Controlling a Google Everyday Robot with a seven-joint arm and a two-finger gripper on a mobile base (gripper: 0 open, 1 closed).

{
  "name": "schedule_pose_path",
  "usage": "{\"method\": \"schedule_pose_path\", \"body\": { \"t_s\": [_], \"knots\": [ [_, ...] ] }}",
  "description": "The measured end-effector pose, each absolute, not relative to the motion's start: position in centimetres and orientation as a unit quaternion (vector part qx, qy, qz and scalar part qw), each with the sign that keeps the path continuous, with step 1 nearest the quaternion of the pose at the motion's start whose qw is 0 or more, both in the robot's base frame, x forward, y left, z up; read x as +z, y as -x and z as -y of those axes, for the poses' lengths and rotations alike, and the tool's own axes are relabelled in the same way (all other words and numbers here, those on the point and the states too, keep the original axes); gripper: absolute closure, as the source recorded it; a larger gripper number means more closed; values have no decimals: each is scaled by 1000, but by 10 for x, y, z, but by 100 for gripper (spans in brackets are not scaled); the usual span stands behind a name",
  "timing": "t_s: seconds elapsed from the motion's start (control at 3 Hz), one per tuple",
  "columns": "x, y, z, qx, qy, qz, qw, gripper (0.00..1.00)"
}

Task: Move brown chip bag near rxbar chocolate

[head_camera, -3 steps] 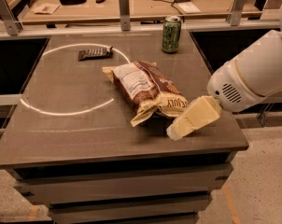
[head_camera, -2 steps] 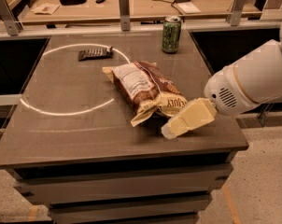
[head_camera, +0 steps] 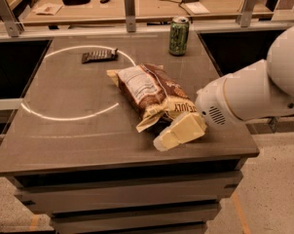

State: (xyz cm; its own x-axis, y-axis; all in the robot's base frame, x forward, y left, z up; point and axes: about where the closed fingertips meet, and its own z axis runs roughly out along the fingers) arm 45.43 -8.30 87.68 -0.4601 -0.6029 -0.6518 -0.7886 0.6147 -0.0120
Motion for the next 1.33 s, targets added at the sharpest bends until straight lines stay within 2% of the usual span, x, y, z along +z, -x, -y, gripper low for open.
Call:
{"method": "schedule_pose_path", "body": {
  "t_s": [1.0, 1.33],
  "knots": [
    [830, -510, 65, 152, 411, -847, 301, 0],
    [829, -526, 50, 161, 411, -849, 292, 18]
  ]
}}
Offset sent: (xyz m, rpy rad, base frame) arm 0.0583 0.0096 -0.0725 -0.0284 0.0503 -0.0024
